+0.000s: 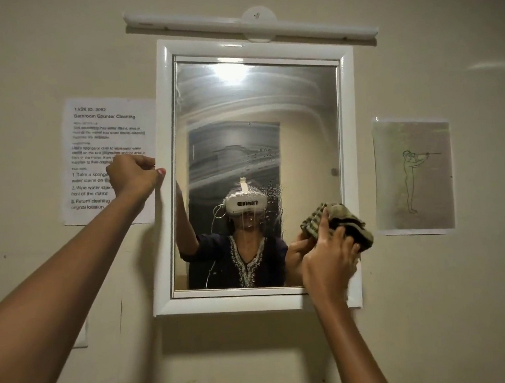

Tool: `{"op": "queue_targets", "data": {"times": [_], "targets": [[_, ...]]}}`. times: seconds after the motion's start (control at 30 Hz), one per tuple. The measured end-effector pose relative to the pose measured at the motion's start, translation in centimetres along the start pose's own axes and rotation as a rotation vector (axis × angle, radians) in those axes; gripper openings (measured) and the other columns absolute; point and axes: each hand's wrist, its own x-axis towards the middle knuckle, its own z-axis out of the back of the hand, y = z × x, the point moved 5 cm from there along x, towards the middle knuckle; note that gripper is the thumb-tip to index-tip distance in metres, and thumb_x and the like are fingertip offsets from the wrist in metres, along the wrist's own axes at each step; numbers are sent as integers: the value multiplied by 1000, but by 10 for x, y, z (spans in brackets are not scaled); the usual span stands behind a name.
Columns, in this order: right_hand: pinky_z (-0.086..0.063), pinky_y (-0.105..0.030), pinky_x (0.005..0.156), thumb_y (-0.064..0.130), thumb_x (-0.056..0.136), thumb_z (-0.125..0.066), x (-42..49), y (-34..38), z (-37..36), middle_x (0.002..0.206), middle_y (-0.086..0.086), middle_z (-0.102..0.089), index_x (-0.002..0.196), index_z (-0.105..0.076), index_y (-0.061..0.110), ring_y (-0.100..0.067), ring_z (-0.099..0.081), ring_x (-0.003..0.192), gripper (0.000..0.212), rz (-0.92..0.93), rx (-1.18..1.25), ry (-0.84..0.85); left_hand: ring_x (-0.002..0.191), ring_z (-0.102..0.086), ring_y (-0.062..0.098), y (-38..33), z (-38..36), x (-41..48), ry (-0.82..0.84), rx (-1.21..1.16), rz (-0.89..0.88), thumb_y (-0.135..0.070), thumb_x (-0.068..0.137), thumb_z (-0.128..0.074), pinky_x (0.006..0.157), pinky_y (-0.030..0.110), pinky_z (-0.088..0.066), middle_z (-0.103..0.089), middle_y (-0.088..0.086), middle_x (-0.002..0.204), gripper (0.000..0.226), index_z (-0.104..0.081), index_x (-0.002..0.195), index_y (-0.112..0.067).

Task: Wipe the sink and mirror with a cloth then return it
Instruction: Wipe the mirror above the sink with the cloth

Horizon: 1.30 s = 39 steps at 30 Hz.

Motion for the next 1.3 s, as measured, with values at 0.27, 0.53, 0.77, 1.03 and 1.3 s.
{"op": "queue_targets", "data": {"times": [0.27, 0.53, 0.77, 1.03, 1.3], "targets": [[-15, -56, 117, 5, 84, -49, -25, 128, -24, 150, -16, -31, 147, -17, 29, -38, -24, 138, 75, 263, 179, 172, 101, -67, 26, 4, -2, -3, 10, 10, 13, -9, 77, -74, 94, 37, -53, -70, 18, 112, 37, -67, 112, 0], [11, -52, 115, 14, 91, -39, -121, 185, -60, 141, -20, -40, 131, -45, 8, -48, -29, 133, 41, 1030, -24, 493, 103, -64, 26, 11, 4, -7, 92, 17, -1, -6, 78, -73, 90, 28, -49, -69, 20, 112, 37, -65, 113, 3], [-45, -48, 102, 24, 76, -46, -93, 83, -39, 107, 1, -71, 106, -68, 27, -25, -66, 101, 37, 908, -68, 304, 87, -61, 19, 17, 2, -13, 83, 36, -36, -6, 75, -75, 86, 26, -47, -70, 21, 106, 42, -65, 114, 2], [-16, -54, 115, 8, 88, -40, -44, -50, -11, 139, -26, -43, 145, -27, 19, -45, -35, 128, 59, 4, -67, 123, 90, -64, 20, 20, 2, -24, 54, 52, -14, -5, 74, -76, 89, 27, -50, -71, 18, 107, 42, -65, 114, 0], [-12, -55, 116, 11, 91, -40, -39, 15, -18, 145, -24, -38, 148, -16, 20, -42, -30, 133, 63, -124, 84, 88, 86, -62, 16, 30, 5, -35, 96, 32, -12, -2, 74, -75, 86, 23, -48, -71, 19, 107, 42, -65, 114, 2]]}}
